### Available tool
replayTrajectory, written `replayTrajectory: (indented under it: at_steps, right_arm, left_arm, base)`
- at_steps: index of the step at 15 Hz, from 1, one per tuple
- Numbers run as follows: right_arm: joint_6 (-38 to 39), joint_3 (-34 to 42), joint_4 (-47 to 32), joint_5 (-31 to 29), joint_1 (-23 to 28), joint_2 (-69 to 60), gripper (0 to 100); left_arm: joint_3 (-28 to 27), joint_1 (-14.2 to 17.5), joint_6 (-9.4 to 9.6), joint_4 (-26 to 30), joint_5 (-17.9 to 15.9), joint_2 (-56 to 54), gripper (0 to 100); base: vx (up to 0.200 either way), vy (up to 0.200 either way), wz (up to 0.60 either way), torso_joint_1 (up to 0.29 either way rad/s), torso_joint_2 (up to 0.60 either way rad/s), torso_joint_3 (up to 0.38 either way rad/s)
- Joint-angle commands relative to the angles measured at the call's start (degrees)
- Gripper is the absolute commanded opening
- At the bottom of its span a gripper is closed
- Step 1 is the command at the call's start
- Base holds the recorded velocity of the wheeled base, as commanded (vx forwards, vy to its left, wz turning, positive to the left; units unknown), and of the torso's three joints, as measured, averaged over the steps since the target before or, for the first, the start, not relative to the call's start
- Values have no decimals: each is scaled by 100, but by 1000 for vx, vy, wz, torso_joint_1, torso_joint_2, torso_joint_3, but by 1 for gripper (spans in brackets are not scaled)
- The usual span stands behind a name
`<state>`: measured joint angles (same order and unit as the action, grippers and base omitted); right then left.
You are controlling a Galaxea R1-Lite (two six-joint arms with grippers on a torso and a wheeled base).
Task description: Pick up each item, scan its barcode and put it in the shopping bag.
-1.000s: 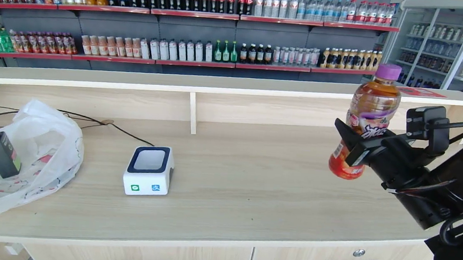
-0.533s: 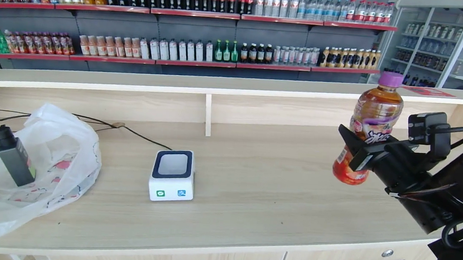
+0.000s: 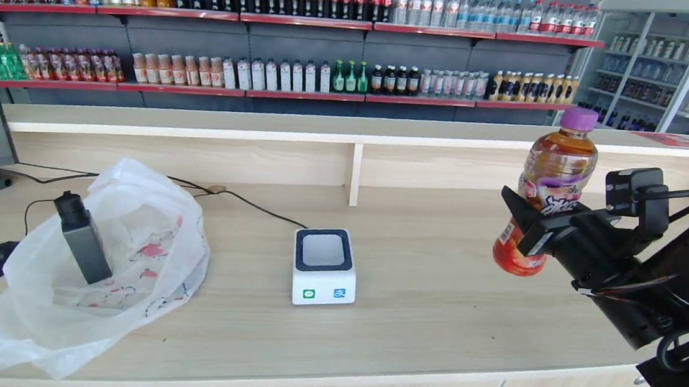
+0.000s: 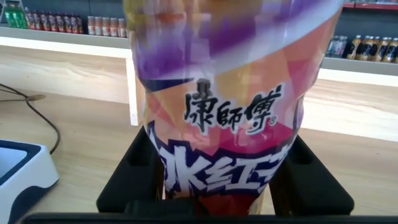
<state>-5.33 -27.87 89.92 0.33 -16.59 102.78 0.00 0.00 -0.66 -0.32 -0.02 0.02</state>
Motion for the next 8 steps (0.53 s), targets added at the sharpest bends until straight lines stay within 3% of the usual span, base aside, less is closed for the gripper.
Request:
replayTrajectory:
  at_steps: [1, 8]
  right_arm:
    - [-3, 18, 8, 2, -2, -39, 0]
    - [-3, 168, 8, 2, -2, -91, 0]
  left_arm:
    - [0, 0, -4, -3, 2, -2, 0]
    - [0, 0, -4, -3, 2, -2, 0]
  base:
    - [0, 200, 0, -2, 2, -2]
    - [0, 200, 0, 2, 0, 2]
